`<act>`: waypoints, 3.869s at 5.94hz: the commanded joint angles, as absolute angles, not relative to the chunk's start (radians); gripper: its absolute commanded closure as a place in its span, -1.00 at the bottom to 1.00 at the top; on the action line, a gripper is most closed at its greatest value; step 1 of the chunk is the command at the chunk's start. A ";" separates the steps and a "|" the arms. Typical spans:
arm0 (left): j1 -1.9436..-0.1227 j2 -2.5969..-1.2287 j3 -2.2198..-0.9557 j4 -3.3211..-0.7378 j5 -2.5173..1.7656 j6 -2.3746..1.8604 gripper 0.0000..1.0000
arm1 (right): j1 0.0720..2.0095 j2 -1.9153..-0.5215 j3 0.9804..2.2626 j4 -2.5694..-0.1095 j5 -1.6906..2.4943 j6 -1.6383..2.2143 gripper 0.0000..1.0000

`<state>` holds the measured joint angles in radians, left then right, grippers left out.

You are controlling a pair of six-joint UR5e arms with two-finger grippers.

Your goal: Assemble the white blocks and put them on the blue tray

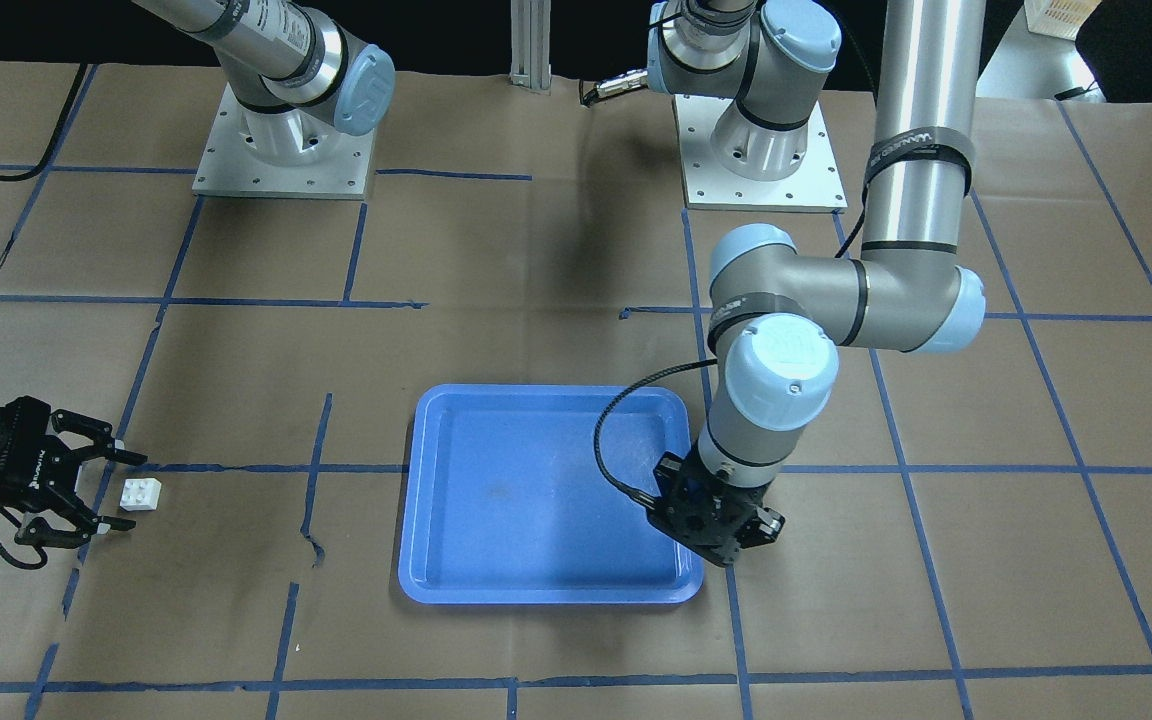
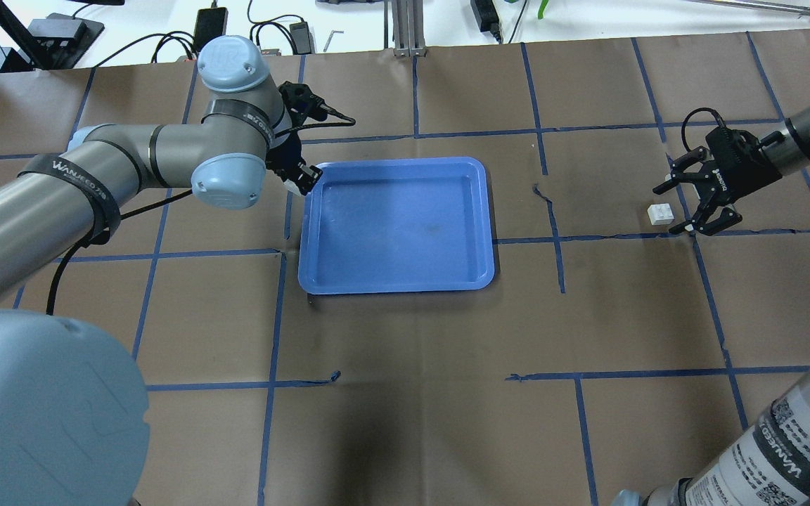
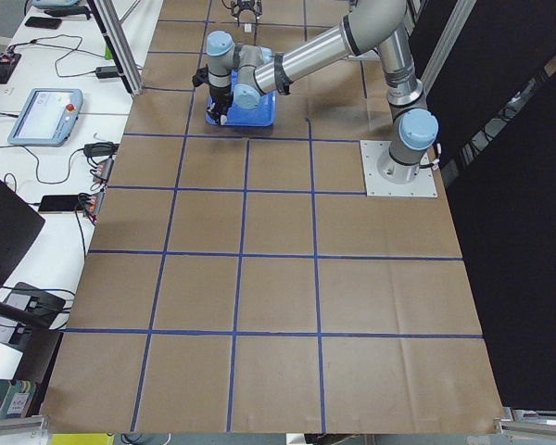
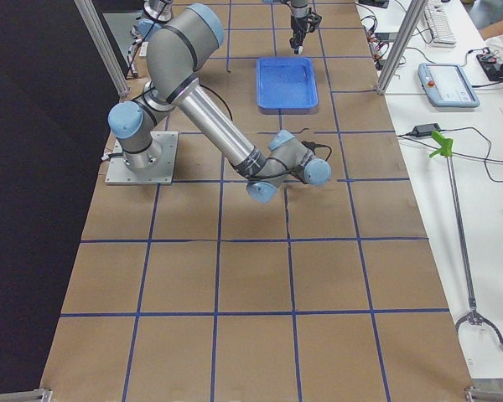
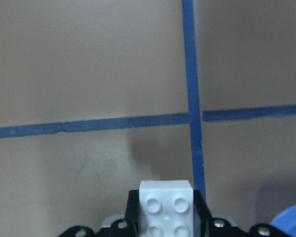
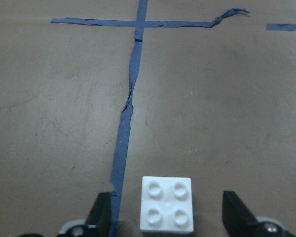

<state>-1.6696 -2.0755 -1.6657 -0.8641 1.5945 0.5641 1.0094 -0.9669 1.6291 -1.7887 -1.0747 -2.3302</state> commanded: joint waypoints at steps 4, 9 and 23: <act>-1.851 -2.097 -1.695 -0.856 1.583 1.208 0.86 | 1.009 -1.004 1.618 -1.790 -1.075 -2.329 0.31; -1.907 -2.141 -1.701 -0.830 1.568 1.241 0.68 | 1.045 -1.205 1.710 -1.729 -1.028 -2.243 0.29; -1.662 -1.577 -1.602 -1.585 1.569 1.168 -0.99 | 1.576 -1.158 1.842 -2.399 -0.916 -1.455 0.27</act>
